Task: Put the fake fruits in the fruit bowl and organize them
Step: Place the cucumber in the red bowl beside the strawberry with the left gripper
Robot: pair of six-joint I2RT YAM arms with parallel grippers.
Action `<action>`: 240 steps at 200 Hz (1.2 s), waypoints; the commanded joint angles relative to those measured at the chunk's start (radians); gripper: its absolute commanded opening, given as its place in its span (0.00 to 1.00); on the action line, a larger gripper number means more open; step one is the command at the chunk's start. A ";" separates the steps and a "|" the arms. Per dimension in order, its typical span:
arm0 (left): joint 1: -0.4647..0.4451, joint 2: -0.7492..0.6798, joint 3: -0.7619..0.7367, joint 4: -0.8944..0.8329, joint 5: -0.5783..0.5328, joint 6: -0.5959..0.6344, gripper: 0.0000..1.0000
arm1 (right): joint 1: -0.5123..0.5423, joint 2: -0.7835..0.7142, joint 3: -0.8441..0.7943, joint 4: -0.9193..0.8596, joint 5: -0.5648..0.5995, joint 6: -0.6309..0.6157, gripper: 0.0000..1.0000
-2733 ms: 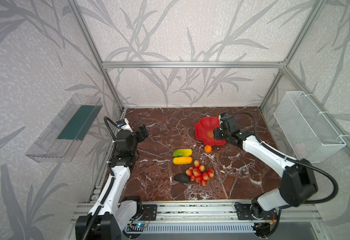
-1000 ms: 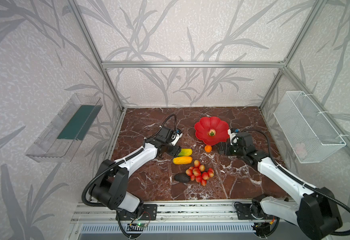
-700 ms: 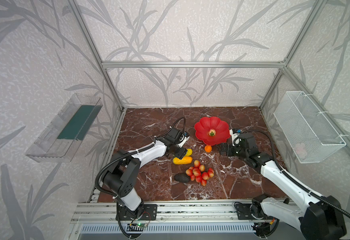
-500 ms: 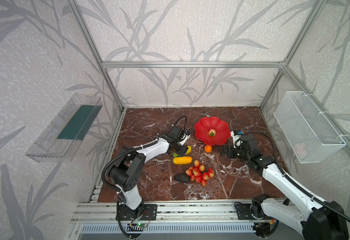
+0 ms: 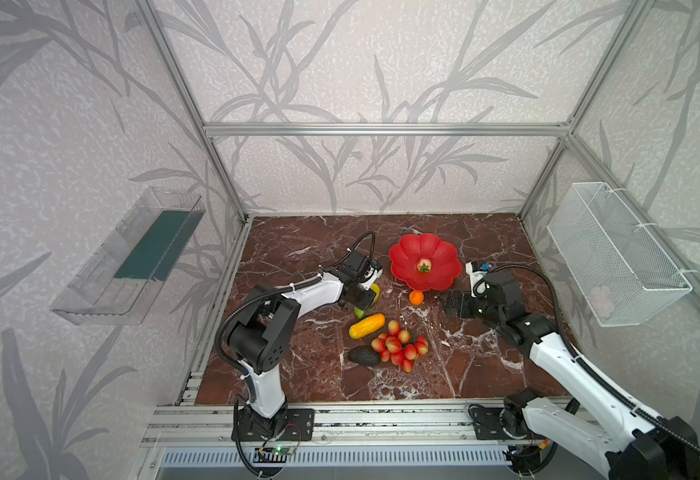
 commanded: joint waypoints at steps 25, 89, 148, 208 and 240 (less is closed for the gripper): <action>-0.001 -0.031 0.158 -0.068 0.083 -0.030 0.20 | -0.005 -0.042 -0.033 0.004 0.024 0.018 0.99; -0.018 0.130 0.463 -0.004 0.150 -0.142 0.19 | -0.012 -0.117 -0.042 -0.054 0.057 0.019 0.99; -0.049 0.453 0.843 -0.097 0.117 -0.188 0.18 | -0.017 -0.204 -0.052 -0.132 0.079 0.011 0.99; -0.063 0.613 1.006 -0.175 0.077 -0.234 0.28 | -0.022 -0.234 -0.054 -0.155 0.085 0.010 0.99; -0.071 0.602 1.008 -0.171 0.067 -0.232 0.50 | -0.023 -0.229 -0.052 -0.149 0.090 0.002 0.99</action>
